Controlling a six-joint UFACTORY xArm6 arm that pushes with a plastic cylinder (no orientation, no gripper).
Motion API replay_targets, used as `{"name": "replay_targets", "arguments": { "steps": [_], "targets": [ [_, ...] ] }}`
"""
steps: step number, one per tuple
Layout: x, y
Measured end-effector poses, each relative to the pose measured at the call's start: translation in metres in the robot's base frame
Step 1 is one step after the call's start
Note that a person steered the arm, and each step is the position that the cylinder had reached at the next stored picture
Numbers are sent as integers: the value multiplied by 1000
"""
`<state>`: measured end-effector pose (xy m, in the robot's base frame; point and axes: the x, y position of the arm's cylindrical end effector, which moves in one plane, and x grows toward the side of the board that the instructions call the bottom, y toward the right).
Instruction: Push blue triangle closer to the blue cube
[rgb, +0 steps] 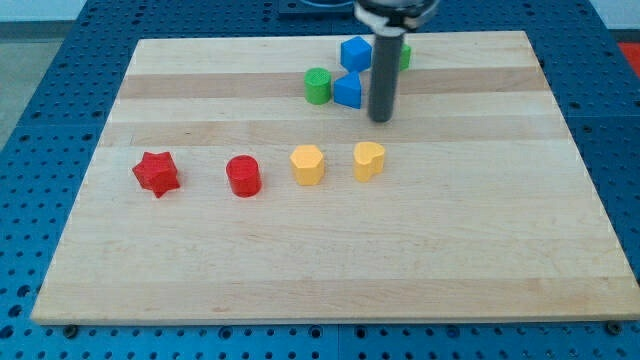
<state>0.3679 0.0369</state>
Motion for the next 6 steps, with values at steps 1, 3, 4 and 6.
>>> {"name": "replay_targets", "arguments": {
  "steps": [1, 3, 4, 6],
  "targets": [
    [0, -9],
    [-44, 0],
    [-64, 0],
    [-35, -1]
  ]
}}
